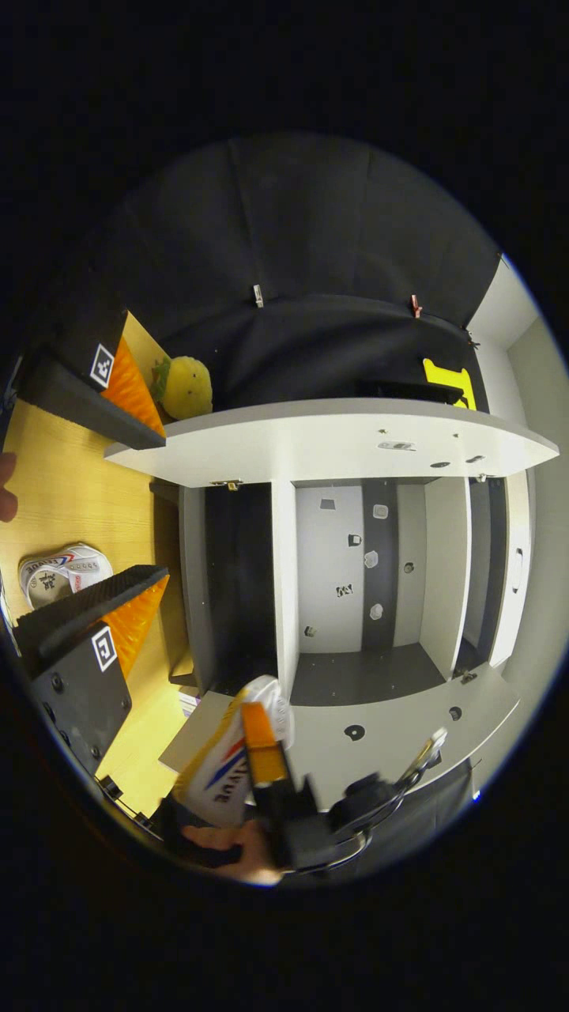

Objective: Grab one shoe with the right hand and put it into the shoe cabinet, grab the other shoe with the left hand and put it into the shoe cabinet; then close the right door with the right hand and the left door with the left hand.

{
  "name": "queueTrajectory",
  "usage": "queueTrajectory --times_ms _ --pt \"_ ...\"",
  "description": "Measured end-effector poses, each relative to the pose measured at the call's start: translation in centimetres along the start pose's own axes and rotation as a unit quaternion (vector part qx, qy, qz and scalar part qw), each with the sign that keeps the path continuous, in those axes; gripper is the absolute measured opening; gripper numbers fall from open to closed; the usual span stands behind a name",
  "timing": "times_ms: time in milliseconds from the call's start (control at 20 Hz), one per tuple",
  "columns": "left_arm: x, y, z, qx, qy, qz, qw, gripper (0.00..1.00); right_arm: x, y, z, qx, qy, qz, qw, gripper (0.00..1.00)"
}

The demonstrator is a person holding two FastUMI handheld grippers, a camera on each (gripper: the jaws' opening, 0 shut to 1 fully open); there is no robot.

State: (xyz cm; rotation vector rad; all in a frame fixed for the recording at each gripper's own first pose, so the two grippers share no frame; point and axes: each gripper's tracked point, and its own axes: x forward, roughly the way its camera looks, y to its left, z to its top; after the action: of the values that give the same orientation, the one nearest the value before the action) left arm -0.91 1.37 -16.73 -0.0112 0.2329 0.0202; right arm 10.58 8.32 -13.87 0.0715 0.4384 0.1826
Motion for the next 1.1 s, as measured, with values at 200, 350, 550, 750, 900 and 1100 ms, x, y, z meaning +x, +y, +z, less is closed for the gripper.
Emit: queueTrajectory --times_ms 200,350,550,750,900,1100 --pt "0.5 -0.8 -0.2 -0.005 0.007 -0.009 1.000 0.93 5.1 0.0 6.9 -0.013 -0.011 0.003 1.000 0.06" --pt "0.6 -1.0 0.0 -0.009 0.006 -0.011 1.000 0.93 10.3 -0.7 11.7 -0.035 -0.018 -0.003 0.999 0.06" --pt "1.0 -0.7 0.0 -0.011 0.007 -0.004 1.000 0.93 17.7 -1.2 15.1 -0.046 0.005 -0.008 0.999 0.05" --pt "0.9 0.0 -0.5 -0.017 0.013 0.012 1.000 0.93 24.6 -2.4 15.7 -0.063 0.023 -0.037 0.997 0.06" --pt "0.9 0.3 -0.8 -0.013 0.017 0.023 1.000 0.93 28.4 -3.0 14.7 -0.068 0.045 -0.055 0.995 0.06" --pt "0.8 0.9 -1.4 -0.014 0.026 0.034 0.999 0.93 31.7 -4.1 13.6 -0.082 0.061 -0.079 0.992 0.06"
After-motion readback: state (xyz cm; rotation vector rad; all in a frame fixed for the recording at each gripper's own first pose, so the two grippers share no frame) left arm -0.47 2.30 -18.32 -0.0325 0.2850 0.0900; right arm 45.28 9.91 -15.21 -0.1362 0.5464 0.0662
